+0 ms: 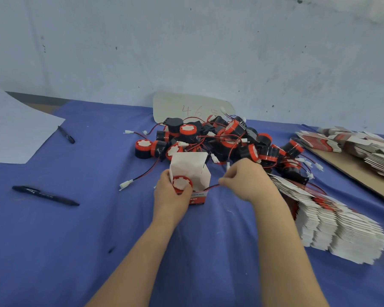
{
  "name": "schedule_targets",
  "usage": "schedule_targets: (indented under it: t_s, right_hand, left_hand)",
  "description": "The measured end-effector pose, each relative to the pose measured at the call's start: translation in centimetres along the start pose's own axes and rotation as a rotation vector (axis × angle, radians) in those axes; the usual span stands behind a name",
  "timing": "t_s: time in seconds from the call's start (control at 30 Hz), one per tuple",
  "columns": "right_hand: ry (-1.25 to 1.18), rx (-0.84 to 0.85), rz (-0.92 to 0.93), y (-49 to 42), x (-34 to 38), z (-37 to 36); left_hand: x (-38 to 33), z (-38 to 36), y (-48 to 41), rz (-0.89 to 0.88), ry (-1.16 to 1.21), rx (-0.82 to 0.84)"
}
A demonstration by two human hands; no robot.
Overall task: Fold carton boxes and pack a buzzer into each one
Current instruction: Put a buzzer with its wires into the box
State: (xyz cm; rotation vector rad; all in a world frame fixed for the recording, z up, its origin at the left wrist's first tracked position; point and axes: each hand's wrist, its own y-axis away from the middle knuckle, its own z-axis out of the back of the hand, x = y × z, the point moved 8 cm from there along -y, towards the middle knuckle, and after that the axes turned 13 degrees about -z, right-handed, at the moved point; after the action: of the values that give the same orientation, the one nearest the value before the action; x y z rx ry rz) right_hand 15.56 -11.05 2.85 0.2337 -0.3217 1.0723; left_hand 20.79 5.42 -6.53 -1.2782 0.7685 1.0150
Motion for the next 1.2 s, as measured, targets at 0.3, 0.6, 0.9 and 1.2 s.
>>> schedule_targets:
  t_s: [0.3,0.6,0.9,1.2]
  right_hand:
    - [-0.371,0.247,0.147,1.5,3.2,-2.7]
    - [-0.528,0.274,0.314,1.4,5.4,-5.2]
    - [-0.772,-0.015,0.259,0.4,3.9,-5.1]
    - [-1.014,-0.018,0.148,-0.3,2.3,-5.5]
  left_hand:
    - [0.0,-0.1,-0.2,0.012,-0.021,-0.003]
    - [0.1,-0.2,-0.4,-0.021,-0.107,0.017]
    - [-0.3,-0.1,-0.1,-0.003,-0.089,0.013]
    - [-0.4,0.0,0.1,-0.002,-0.061,0.019]
